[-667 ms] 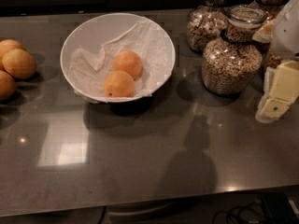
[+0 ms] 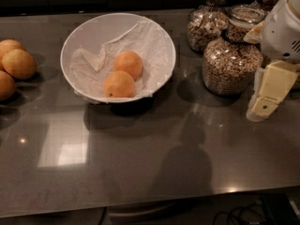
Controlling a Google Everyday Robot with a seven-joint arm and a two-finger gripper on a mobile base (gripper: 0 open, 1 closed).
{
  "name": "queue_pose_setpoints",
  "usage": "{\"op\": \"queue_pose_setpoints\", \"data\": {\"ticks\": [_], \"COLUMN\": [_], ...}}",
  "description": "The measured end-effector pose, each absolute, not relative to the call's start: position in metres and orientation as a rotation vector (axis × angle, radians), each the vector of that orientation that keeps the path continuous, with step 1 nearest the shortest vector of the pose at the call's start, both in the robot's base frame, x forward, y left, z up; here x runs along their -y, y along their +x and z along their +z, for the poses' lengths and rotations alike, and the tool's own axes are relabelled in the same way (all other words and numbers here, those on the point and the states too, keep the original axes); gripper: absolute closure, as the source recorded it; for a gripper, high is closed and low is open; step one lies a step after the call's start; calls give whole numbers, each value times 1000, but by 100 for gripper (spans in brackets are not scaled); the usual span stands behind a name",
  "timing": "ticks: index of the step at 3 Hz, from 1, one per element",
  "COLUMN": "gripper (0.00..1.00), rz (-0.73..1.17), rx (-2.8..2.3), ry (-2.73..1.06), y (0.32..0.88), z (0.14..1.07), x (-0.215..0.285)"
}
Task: Pick orange from white bowl
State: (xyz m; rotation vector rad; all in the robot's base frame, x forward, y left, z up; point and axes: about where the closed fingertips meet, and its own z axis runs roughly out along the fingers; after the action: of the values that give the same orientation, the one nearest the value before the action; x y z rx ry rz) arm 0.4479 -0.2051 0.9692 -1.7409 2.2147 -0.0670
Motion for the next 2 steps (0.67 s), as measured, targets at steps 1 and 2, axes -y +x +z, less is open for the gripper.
{"op": "queue_pose_setpoints", "data": {"ticks": [1, 2], "gripper": [0, 0], "rz": [-18, 18], "rx": [-2105, -1966], "ry": [-1821, -1900], "y": [468, 484], "z": [961, 965], "x": [164, 121]}}
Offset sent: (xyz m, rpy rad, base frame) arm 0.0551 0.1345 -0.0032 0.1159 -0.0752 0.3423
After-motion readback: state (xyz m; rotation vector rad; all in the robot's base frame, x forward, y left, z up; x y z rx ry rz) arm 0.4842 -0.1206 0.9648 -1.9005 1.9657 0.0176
